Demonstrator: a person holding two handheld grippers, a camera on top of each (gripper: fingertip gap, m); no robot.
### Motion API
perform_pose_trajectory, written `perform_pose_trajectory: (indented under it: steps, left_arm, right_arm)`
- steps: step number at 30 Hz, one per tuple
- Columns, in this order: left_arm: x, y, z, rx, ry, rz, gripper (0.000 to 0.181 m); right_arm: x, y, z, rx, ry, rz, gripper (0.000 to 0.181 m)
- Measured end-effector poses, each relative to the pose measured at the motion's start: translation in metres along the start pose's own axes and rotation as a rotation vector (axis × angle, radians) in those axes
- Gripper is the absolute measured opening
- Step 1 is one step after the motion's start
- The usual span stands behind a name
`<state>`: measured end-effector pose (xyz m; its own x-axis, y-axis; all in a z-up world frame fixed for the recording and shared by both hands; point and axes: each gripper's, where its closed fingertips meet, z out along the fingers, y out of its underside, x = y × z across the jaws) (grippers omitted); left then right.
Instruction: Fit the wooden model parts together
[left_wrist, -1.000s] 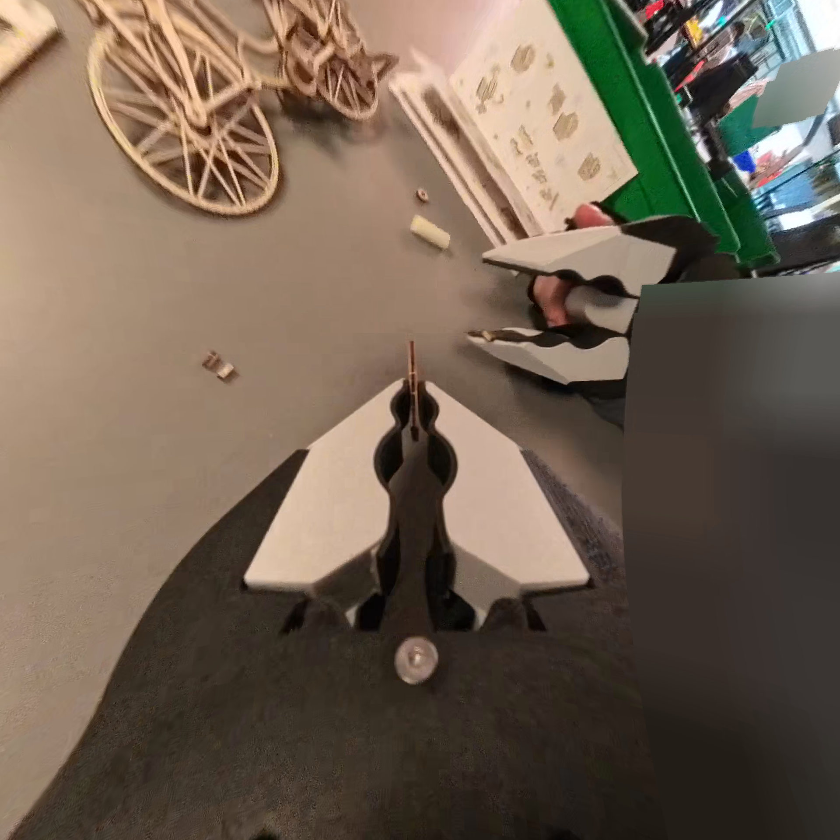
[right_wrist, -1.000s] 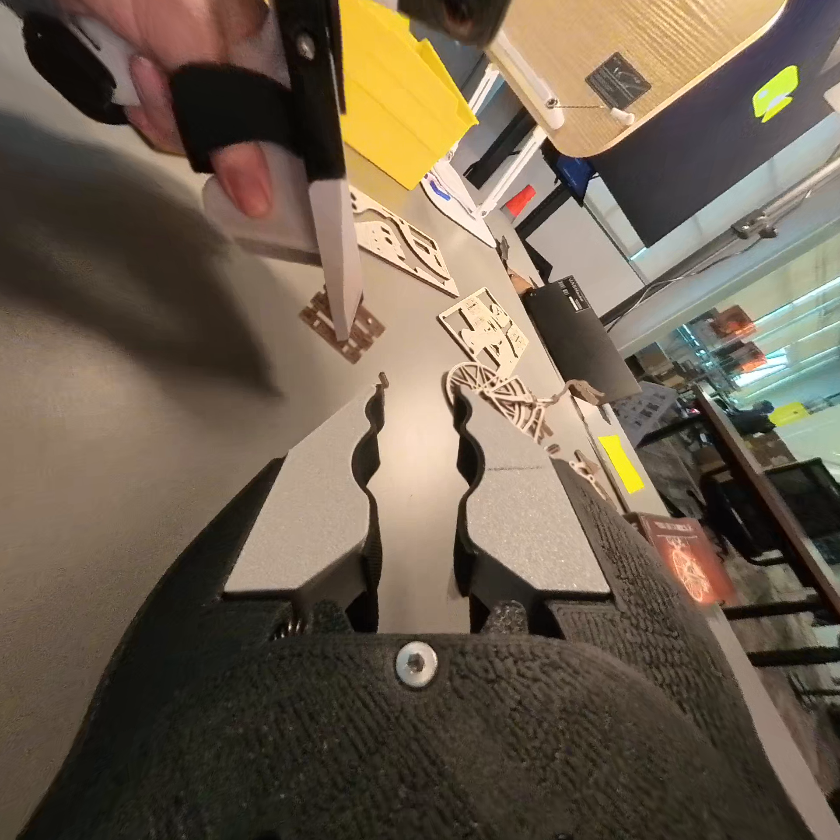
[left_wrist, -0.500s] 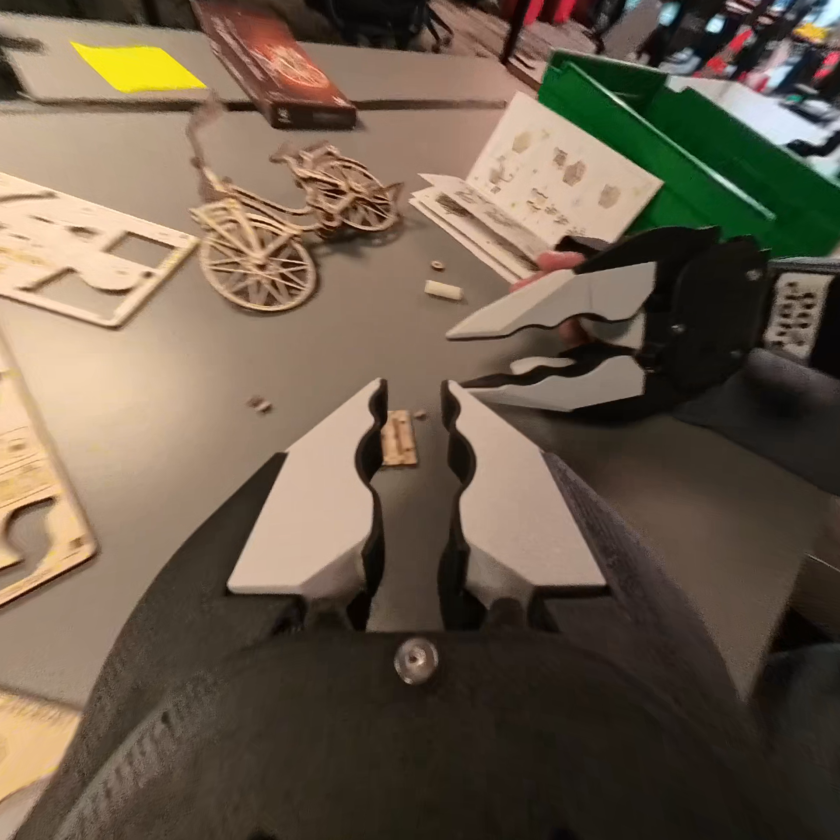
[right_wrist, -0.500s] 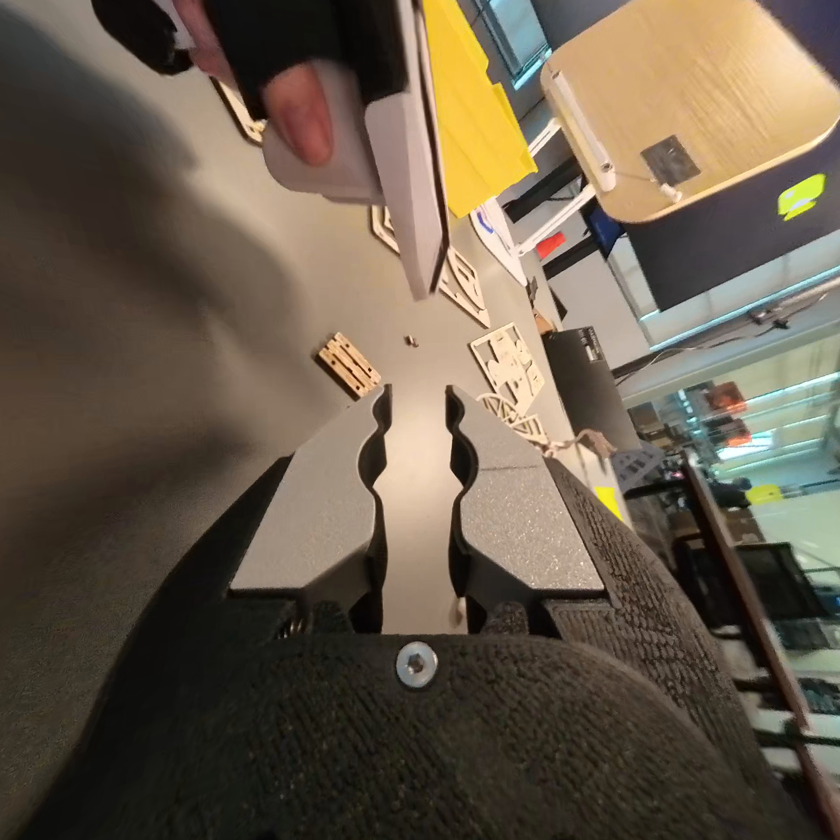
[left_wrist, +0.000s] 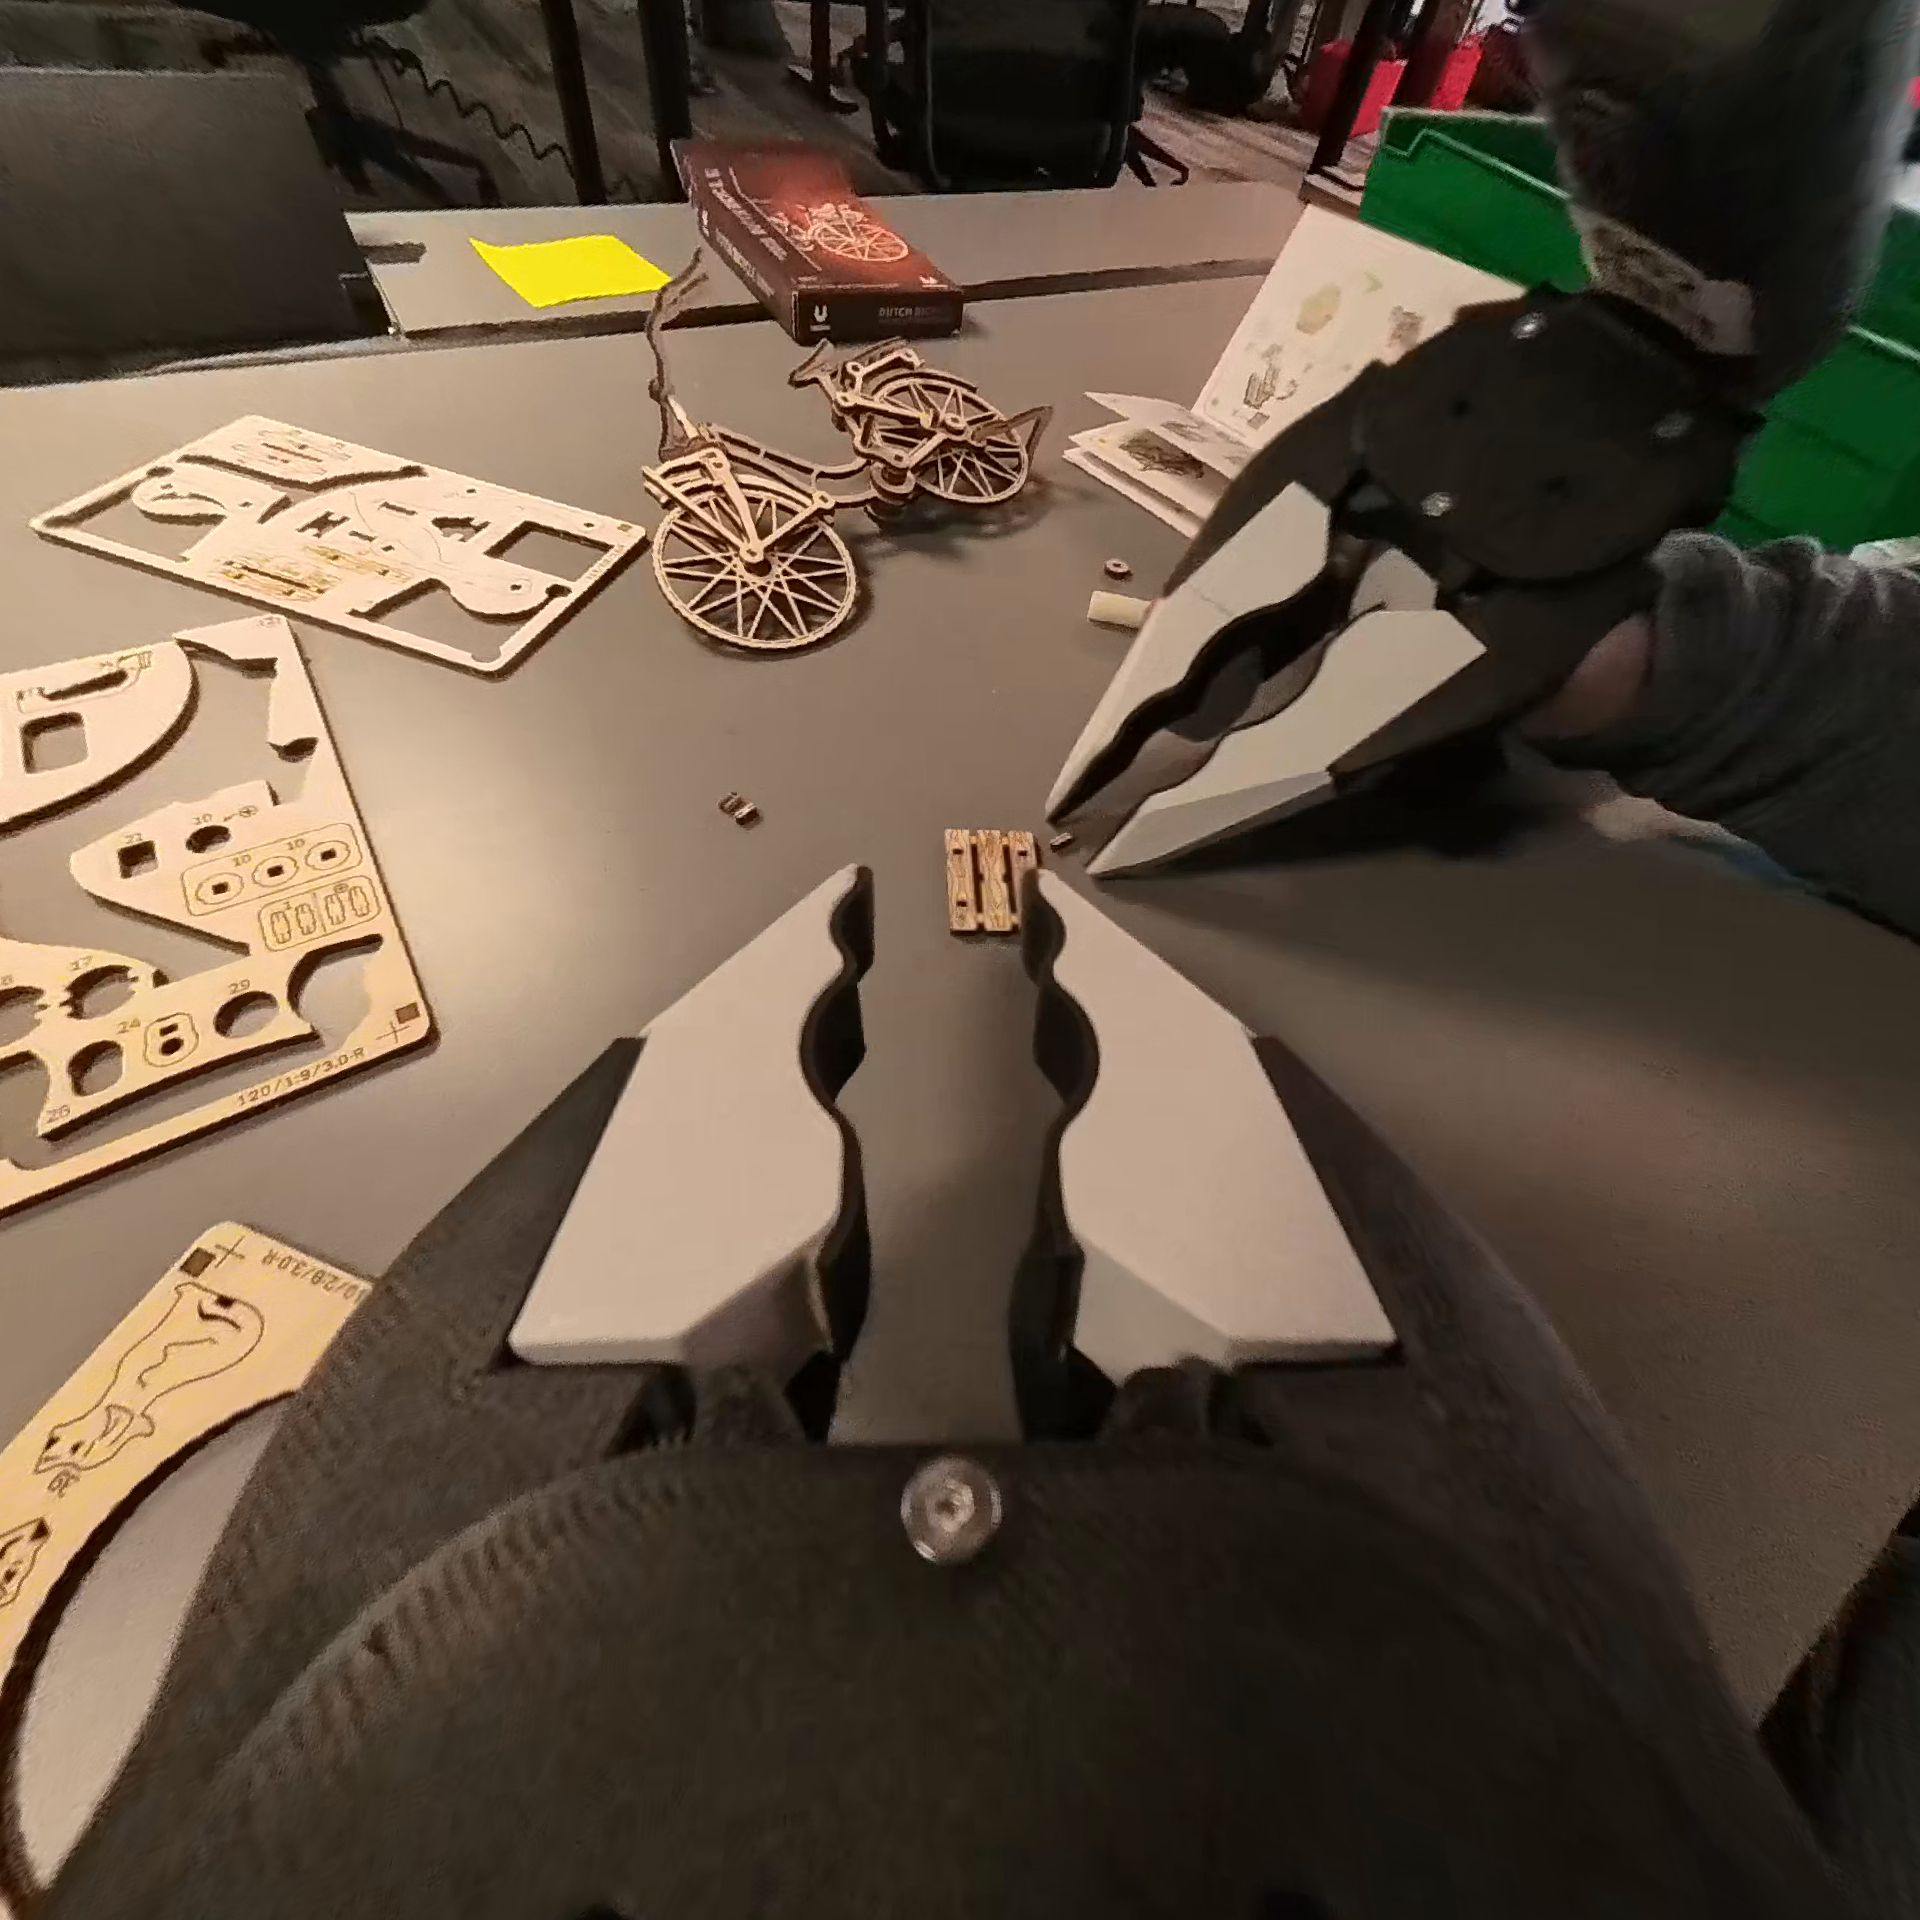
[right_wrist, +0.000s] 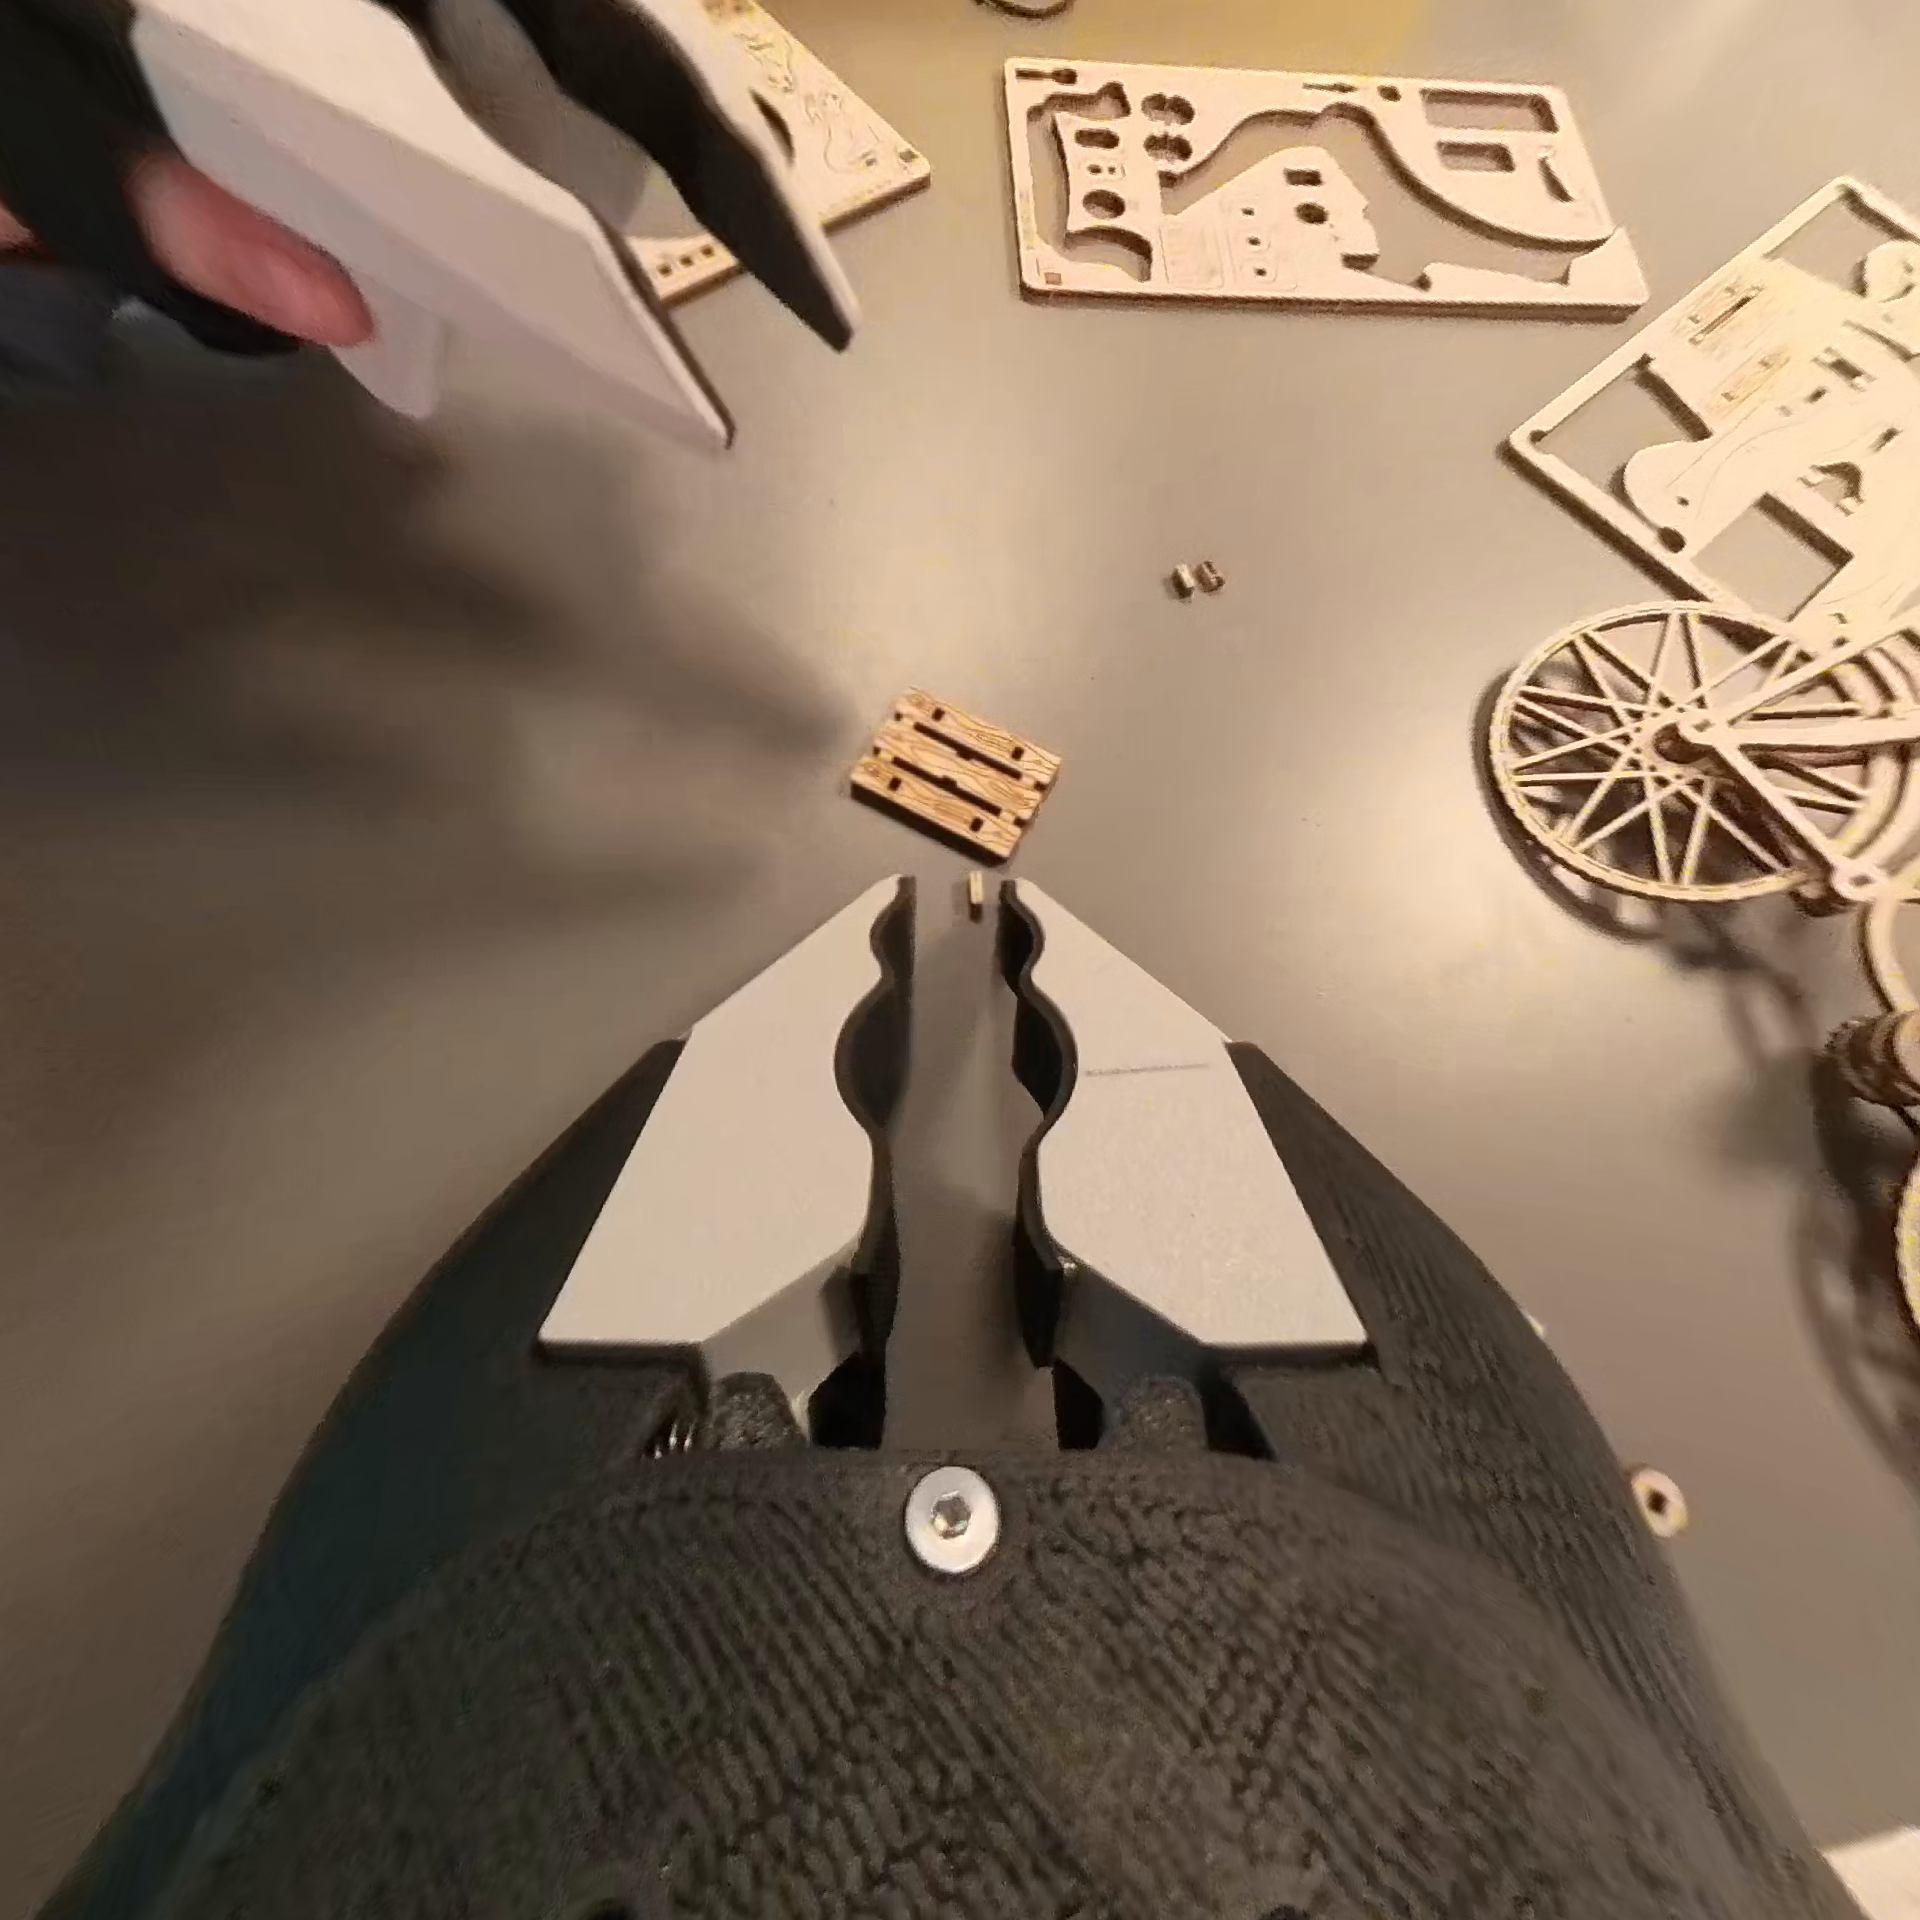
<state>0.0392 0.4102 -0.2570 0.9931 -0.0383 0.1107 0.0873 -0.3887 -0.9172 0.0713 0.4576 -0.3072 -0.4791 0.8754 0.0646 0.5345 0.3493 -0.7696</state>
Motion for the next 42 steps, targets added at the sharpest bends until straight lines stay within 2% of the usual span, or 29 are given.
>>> perform_pose_trajectory:
  steps: [3, 6, 8, 10, 12, 16, 18, 21, 24, 28, 31, 35, 38, 42]
  left_arm:
    - [0.008, 0.002, 0.003, -0.033, 0.053, 0.007, 0.028]
    - [0.01, 0.015, 0.015, -0.141, 0.07, 0.037, 0.04]
    - [0.015, 0.022, 0.025, -0.209, 0.1, 0.044, 0.05]
    - [0.02, 0.026, 0.035, -0.259, 0.125, 0.037, 0.056]
    - [0.023, 0.03, 0.044, -0.301, 0.142, 0.03, 0.056]
    - [0.031, 0.034, 0.052, -0.357, 0.15, 0.012, 0.055]
    - [0.039, 0.034, 0.052, -0.371, 0.159, -0.005, 0.055]
    - [0.065, 0.035, 0.049, -0.38, 0.266, -0.043, 0.053]
    - [0.058, 0.022, 0.044, -0.25, 0.22, 0.018, 0.046]
    - [0.049, -0.004, 0.031, -0.01, 0.213, 0.043, 0.04]
    - [0.046, -0.021, 0.022, 0.123, 0.202, 0.057, 0.039]
    - [0.039, -0.025, 0.019, 0.154, 0.193, -0.003, 0.039]
    - [0.036, -0.025, 0.019, 0.154, 0.198, -0.034, 0.039]
    - [0.036, -0.025, 0.02, 0.152, 0.194, -0.024, 0.039]
  right_arm:
    - [-0.001, -0.001, 0.003, -0.003, -0.044, 0.046, 0.008]
    - [-0.001, -0.002, 0.004, -0.005, -0.042, 0.048, 0.0]
    - [-0.001, -0.002, 0.002, 0.001, 0.005, -0.011, 0.0]
    - [0.001, -0.012, -0.006, 0.08, 0.115, -0.116, 0.0]
    - [-0.002, -0.021, -0.02, 0.177, 0.209, -0.23, 0.0]
    - [-0.001, -0.019, -0.037, 0.246, 0.338, -0.419, 0.0]
    - [-0.001, -0.023, -0.044, 0.299, 0.329, -0.405, 0.0]
    - [-0.001, -0.022, -0.048, 0.317, 0.303, -0.408, 0.0]
    - [-0.007, -0.013, -0.046, 0.275, 0.208, -0.391, 0.0]
    - [-0.028, 0.01, -0.042, 0.126, -0.063, -0.202, 0.0]
    - [-0.04, 0.025, -0.038, 0.034, -0.142, -0.189, 0.0]
    - [-0.043, 0.025, -0.035, 0.015, -0.16, -0.152, 0.018]
    - [-0.042, 0.026, -0.037, 0.012, -0.17, -0.131, 0.021]
    - [-0.041, 0.028, -0.038, 0.005, -0.181, -0.102, 0.014]
